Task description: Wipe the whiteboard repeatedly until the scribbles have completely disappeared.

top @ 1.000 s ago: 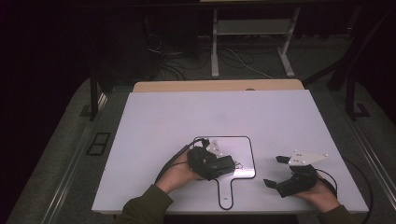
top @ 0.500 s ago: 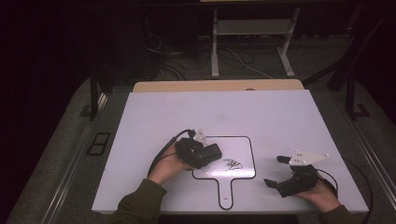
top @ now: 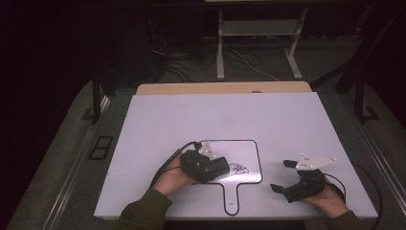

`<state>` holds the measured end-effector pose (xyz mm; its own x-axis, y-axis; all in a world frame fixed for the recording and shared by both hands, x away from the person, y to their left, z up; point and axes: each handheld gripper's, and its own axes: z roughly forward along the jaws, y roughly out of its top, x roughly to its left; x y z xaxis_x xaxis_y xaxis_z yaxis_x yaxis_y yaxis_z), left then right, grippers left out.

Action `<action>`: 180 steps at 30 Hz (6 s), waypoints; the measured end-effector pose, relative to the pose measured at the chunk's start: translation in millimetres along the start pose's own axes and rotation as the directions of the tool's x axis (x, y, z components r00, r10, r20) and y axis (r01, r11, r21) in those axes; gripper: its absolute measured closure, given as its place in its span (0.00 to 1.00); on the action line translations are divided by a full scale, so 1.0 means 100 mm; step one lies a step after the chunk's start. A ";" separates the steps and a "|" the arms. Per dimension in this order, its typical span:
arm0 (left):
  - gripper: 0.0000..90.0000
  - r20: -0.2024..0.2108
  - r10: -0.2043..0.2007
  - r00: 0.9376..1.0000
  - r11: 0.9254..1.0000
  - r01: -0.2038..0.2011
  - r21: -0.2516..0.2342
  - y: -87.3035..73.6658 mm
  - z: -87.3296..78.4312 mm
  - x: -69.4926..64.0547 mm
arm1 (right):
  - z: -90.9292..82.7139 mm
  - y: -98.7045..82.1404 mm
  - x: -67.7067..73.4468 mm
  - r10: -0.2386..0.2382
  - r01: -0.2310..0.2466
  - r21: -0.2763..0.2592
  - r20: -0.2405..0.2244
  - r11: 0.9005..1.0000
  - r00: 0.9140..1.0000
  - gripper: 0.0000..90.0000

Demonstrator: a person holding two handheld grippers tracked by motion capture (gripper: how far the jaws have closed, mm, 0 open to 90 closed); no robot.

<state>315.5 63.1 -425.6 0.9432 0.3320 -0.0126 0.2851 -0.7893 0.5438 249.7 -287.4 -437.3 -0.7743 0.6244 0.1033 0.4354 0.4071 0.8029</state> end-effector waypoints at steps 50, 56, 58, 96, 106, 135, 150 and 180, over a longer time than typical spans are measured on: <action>0.44 -0.043 -0.064 0.997 0.998 0.065 0.022 -0.09 -0.08 0.17 | 0.01 0.01 0.00 -0.001 0.001 0.002 -0.004 1.000 1.000 0.00; 0.44 -0.074 -0.101 0.992 0.995 0.102 0.007 -0.13 -0.10 0.29 | 0.01 0.00 0.00 0.000 0.000 0.001 -0.001 1.000 1.000 0.00; 0.44 -0.067 -0.080 0.995 0.996 0.082 0.023 -0.11 -0.10 0.24 | 0.01 0.00 0.00 0.000 0.000 0.000 -0.001 1.000 1.000 0.00; 0.44 -0.032 0.013 0.999 0.998 -0.011 0.064 0.10 0.02 0.09 | 0.02 0.00 0.00 0.001 0.000 0.007 -0.002 1.000 1.000 0.00; 0.44 -0.008 0.047 0.999 0.997 -0.046 0.053 0.21 0.11 -0.03 | 0.02 0.00 0.00 0.000 0.000 0.006 -0.001 1.000 1.000 0.00; 0.44 0.007 0.081 0.997 0.995 -0.082 0.064 0.53 0.31 -0.05 | 0.00 -0.01 -0.01 0.004 -0.004 0.003 0.002 1.000 1.000 0.00; 0.44 -0.003 0.048 0.999 0.998 -0.048 0.051 0.62 0.38 0.14 | -0.01 -0.01 -0.02 0.003 -0.003 -0.002 0.002 1.000 1.000 0.00; 0.44 -0.003 0.063 0.998 0.996 -0.063 0.067 0.79 0.48 0.24 | -0.02 -0.02 -0.03 0.006 -0.006 -0.001 0.001 1.000 1.000 0.00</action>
<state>369.3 -16.0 -422.9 0.9587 0.2833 0.0244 0.2363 -0.8416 0.4856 250.6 -291.6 -438.0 -0.7712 0.6274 0.1079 0.4399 0.4027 0.8027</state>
